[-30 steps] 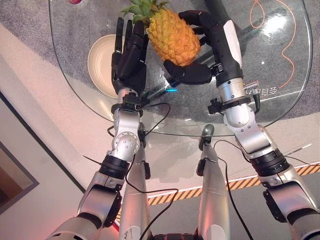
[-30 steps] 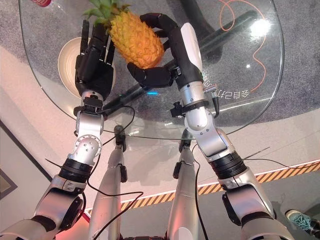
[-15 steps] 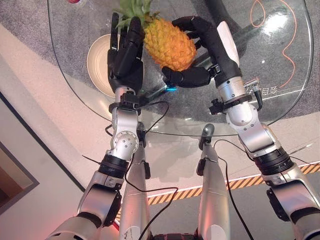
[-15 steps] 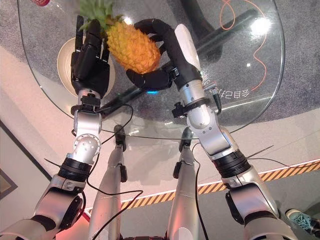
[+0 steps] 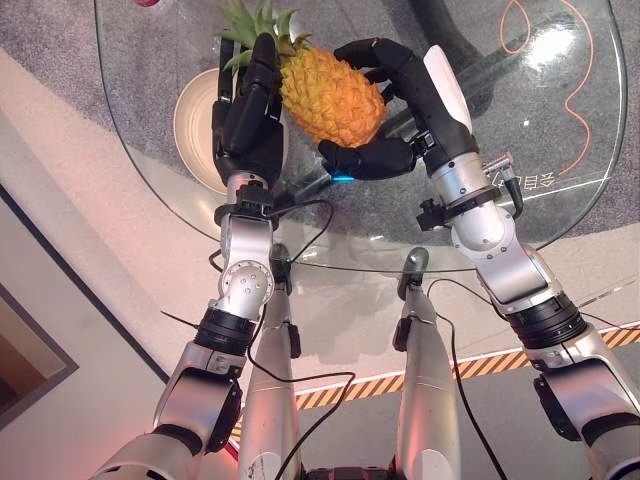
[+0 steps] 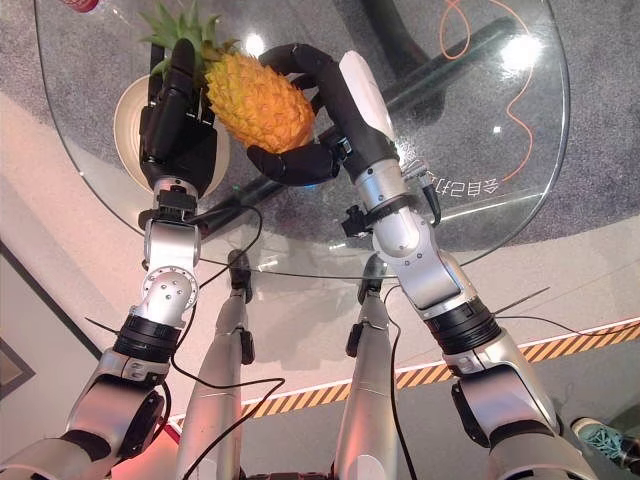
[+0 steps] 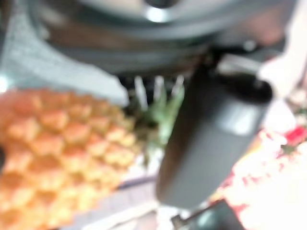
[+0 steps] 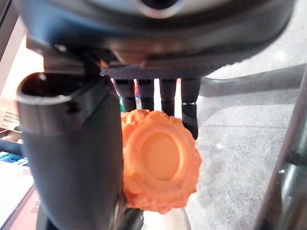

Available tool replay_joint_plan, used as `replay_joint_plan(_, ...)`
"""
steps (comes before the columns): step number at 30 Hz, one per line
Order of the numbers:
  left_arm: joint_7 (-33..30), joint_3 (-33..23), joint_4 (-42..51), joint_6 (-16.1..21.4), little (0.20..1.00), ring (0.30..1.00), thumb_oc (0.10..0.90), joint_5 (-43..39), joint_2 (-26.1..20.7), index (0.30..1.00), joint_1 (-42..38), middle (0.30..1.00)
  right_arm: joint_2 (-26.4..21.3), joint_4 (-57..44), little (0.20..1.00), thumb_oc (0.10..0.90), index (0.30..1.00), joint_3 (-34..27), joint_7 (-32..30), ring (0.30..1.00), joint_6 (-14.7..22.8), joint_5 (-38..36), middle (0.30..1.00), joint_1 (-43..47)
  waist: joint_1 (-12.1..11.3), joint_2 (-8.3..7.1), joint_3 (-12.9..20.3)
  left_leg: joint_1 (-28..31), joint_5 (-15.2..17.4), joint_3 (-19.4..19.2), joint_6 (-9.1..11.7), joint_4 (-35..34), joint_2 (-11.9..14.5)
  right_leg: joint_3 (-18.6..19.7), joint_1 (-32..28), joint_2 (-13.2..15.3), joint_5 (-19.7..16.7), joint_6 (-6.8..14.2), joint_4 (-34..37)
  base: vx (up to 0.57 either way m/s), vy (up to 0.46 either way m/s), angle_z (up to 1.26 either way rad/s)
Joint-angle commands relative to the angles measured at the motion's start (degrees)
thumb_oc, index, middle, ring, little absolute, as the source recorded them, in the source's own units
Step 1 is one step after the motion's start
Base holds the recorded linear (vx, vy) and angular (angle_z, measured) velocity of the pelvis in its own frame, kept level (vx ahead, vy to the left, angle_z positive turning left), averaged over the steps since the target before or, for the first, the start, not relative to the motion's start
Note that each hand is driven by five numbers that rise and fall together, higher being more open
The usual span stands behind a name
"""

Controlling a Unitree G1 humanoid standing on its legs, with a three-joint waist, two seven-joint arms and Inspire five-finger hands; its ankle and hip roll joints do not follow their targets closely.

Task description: Pick up the fruit to the plate

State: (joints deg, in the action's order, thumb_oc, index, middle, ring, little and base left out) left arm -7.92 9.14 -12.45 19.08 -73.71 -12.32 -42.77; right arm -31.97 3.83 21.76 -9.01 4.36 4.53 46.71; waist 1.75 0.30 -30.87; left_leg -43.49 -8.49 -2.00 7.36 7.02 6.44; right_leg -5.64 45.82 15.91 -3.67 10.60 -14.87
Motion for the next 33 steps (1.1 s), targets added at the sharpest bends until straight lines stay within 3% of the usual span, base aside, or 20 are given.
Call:
replay_joint_plan(1, 6.5, 1.6, 4.0, 0.6, 0.900, 0.900, 0.800, -0.5, -1.8, 0.900, -10.2, 0.900, -0.1, -13.0, 0.200, 0.100, 0.300, 3.2, 2.4, 0.300, 9.7, -0.6, 0.300, 7.4, 0.1, -1.18, 1.1, -0.7, 2.2, -0.3, -0.6, 3.1, -1.3, -2.3, -1.8, -1.8, -3.9, -1.0, 4.7, 0.00, 0.000, 0.00)
replay_joint_plan(9, 9.3, 2.3, 3.5, -0.6, 0.900, 0.900, 0.800, -1.3, -2.1, 0.900, -10.3, 0.900, -0.3, -13.6, 0.200, 0.100, 0.300, 4.4, 3.7, 0.300, 9.9, -0.5, 0.300, 8.0, 0.1, -1.15, 1.1, -0.4, 2.6, -0.2, -0.4, 3.4, -1.3, -2.3, -2.0, -1.8, -3.5, -1.0, 4.5, 0.00, 0.000, 0.00)
replay_joint_plan(10, 9.6, 2.4, 3.6, -0.3, 0.513, 0.568, 0.413, -1.1, -2.2, 0.568, -10.4, 0.568, -0.4, -13.6, 0.200, 0.100, 0.300, 4.6, 3.7, 0.300, 9.9, -0.4, 0.300, 8.2, 0.1, -1.12, 1.1, -0.4, 2.6, -0.2, -0.4, 3.4, -1.3, -2.3, -2.0, -1.8, -3.6, -1.0, 4.5, 0.00, 0.000, 0.00)
replay_joint_plan(11, 9.9, 2.5, 3.6, 0.0, 0.200, 0.300, 0.100, -1.0, -2.3, 0.300, -10.5, 0.300, -0.5, -13.5, 0.200, 0.100, 0.300, 4.9, 3.7, 0.300, 9.9, -0.2, 0.300, 8.3, 0.0, -1.10, 1.1, -0.5, 2.6, -0.2, -0.4, 3.5, -1.2, -2.3, -1.9, -1.8, -3.6, -1.0, 4.5, 0.00, 0.000, 0.00)
replay_joint_plan(33, 12.6, 1.7, 4.2, 4.0, 0.200, 0.300, 0.100, 1.0, -3.2, 0.300, -11.0, 0.300, -2.0, -11.9, 0.200, 0.100, 0.300, 4.0, 1.5, 0.300, 10.1, 1.8, 0.300, 8.4, 0.0, -1.38, 1.1, -0.7, 2.5, 0.1, -0.6, 3.3, -1.4, -2.2, -1.9, -1.9, -3.8, -1.1, 4.7, 0.00, 0.000, 0.00)
